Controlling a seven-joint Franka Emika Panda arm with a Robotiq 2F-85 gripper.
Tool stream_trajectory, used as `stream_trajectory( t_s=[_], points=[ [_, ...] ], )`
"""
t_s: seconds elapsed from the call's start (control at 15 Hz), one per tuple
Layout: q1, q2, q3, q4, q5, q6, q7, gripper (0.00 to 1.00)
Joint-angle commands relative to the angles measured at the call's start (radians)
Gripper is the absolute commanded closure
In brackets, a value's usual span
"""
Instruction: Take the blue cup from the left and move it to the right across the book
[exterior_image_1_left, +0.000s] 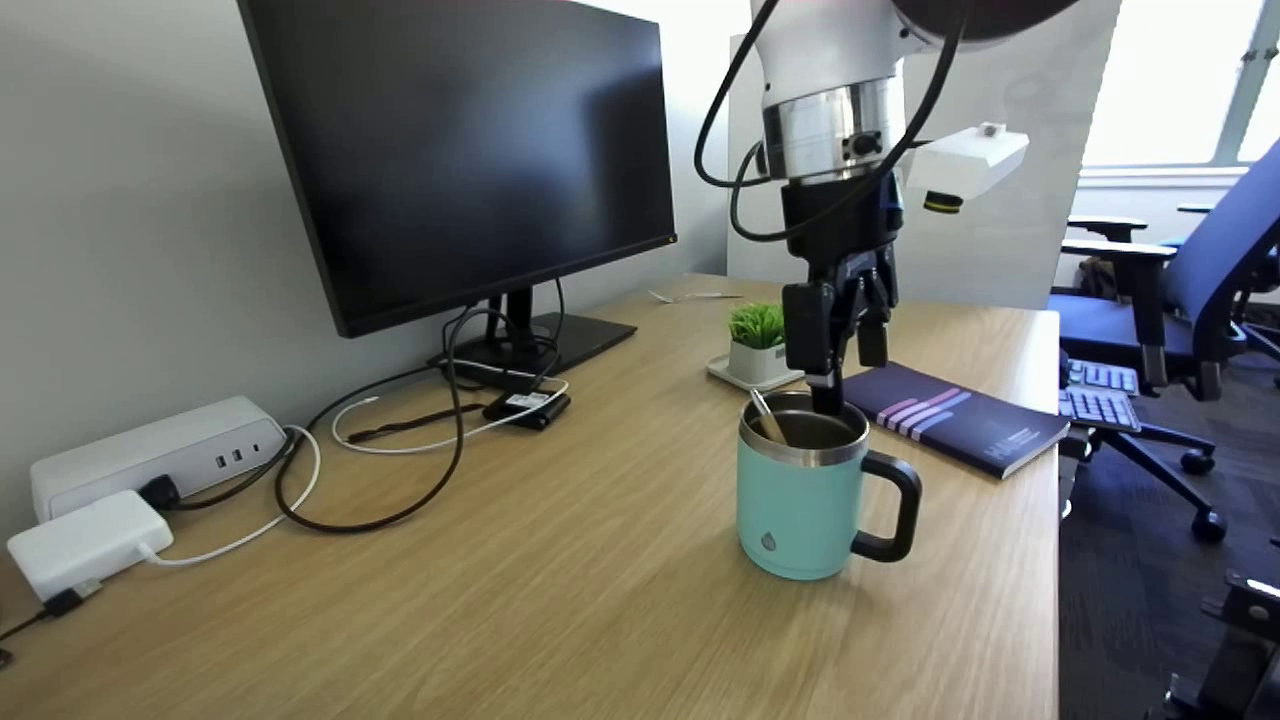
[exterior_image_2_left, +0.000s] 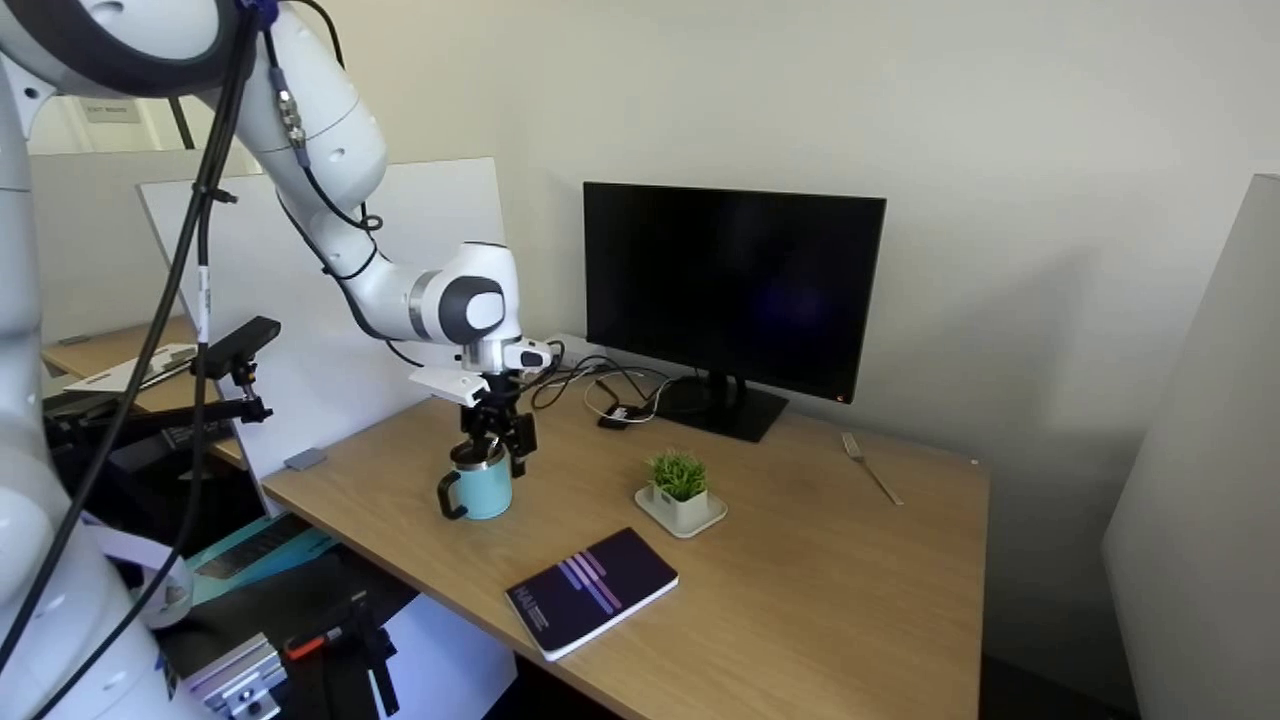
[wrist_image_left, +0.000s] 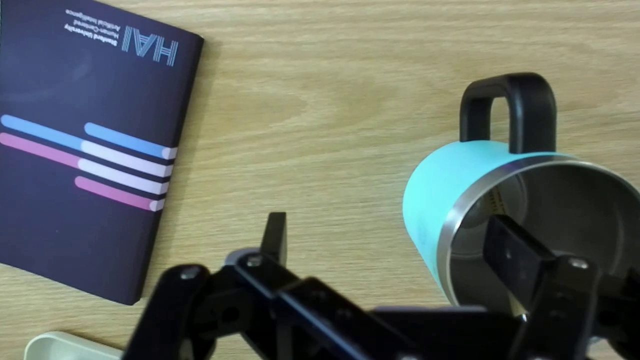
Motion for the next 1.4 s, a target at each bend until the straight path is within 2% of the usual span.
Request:
stream_trajectory(
  t_s=[0.0,0.53,0.6,0.67,1.33],
  points=[
    [0.027,0.029,-0.016,0.028,-0.015,0.011,0.004,0.0],
    [0.041,0.063,-0.014,0.038,0.0,0.019,-0.012,0.0],
    [0.042,0.065,-0.017,0.035,-0.003,0.027,-0.008,0.16],
    [0.04,0.067,-0.017,0.034,0.0,0.027,-0.013,0.26],
    [0.038,0.059,-0.031,0.02,0.002,0.05,-0.003,0.97]
  ],
)
